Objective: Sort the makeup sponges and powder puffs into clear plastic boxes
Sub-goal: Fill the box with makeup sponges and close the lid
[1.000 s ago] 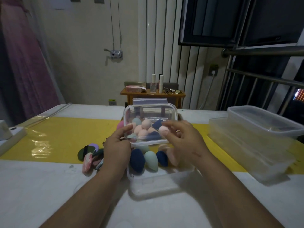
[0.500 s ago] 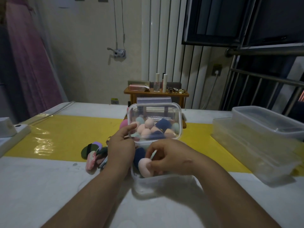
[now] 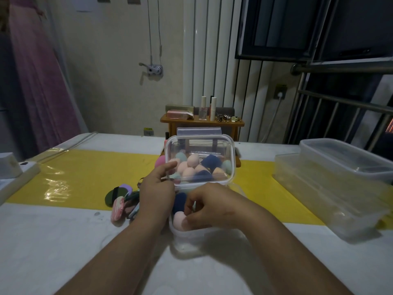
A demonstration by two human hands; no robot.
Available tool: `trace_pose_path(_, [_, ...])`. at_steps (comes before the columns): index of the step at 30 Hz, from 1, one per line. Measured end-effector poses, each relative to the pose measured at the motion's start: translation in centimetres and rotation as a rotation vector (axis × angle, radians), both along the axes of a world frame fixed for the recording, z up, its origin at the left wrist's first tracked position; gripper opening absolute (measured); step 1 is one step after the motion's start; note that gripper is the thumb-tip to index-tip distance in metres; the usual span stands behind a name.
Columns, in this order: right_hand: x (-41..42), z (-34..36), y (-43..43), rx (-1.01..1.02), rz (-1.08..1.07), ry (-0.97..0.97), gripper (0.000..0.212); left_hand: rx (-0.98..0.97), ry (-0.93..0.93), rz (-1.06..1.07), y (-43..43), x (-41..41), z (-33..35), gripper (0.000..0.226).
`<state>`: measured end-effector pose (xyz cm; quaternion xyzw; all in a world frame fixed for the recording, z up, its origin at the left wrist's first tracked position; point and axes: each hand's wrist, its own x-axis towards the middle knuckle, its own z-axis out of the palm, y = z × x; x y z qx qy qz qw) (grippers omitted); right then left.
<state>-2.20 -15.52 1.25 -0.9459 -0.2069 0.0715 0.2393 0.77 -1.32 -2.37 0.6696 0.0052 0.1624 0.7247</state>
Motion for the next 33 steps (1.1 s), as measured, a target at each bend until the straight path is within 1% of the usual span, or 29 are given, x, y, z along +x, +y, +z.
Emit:
trace_pose_path(4, [0.0, 0.3, -0.3, 0.02, -0.002, 0.012, 0.011, 0.004, 0.001, -0.001, 0.0, 0.0, 0.1, 0.062])
trace_pose_path(9, [0.0, 0.3, -1.0, 0.08, -0.038, -0.004, 0.016, 0.013, 0.01, 0.007, 0.2, 0.3, -0.1, 0.064])
trace_pose_path(12, [0.1, 0.4, -1.6, 0.156, -0.075, -0.045, 0.009, 0.028, 0.022, 0.007, 0.4, 0.4, -0.2, 0.066])
trace_pose_path(13, [0.2, 0.5, -2.1, 0.207, -0.112, -0.083, 0.006, 0.056, 0.022, 0.006, 0.4, 0.4, -0.2, 0.065])
trace_pose_path(15, [0.5, 0.7, -3.4, 0.353, -0.244, -0.229, 0.009, 0.118, 0.018, 0.003, 0.4, 0.2, 0.0, 0.062])
trace_pose_path(17, [0.9, 0.8, -4.8, 0.529, -0.456, -0.384, 0.011, 0.156, 0.029, -0.011, 0.3, 0.0, 0.3, 0.06])
trace_pose_path(19, [1.6, 0.6, -6.0, 0.638, -0.672, -0.466, 0.008, 0.178, 0.042, -0.033, 0.3, -0.2, 0.4, 0.058])
trace_pose_path(20, [1.9, 0.3, -6.5, 0.67, -0.755, -0.45, 0.011, 0.191, 0.047, -0.04, 0.3, -0.1, 0.3, 0.057])
trace_pose_path(21, [2.3, 0.0, -6.8, 0.692, -0.806, -0.395, 0.015, 0.203, 0.05, -0.044, 0.2, -0.1, 0.2, 0.056])
trace_pose_path(23, [3.0, -0.8, -7.1, 0.718, -0.811, -0.258, 0.016, 0.217, 0.048, -0.063, 0.1, 0.2, 0.0, 0.05])
trace_pose_path(25, [3.3, -1.4, -7.1, 0.729, -0.775, -0.177, 0.02, 0.221, 0.054, -0.094, -0.2, 0.3, 0.1, 0.039])
trace_pose_path(26, [3.4, -1.5, -7.2, 0.738, -0.774, -0.16, 0.022, 0.225, 0.057, -0.107, -0.2, 0.3, 0.1, 0.035])
trace_pose_path(28, [3.3, -1.5, -7.3, 0.755, -0.773, -0.141, 0.026, 0.248, 0.058, -0.11, -0.4, 0.5, 0.1, 0.034])
trace_pose_path(30, [3.1, -1.1, -7.5, 0.778, -0.776, -0.131, 0.026, 0.27, 0.051, -0.091, -0.3, 0.7, 0.3, 0.035])
trace_pose_path(33, [2.8, -0.5, -8.1, 0.805, -0.819, -0.118, 0.024, 0.243, 0.03, -0.083, -0.1, 0.8, 0.5, 0.035])
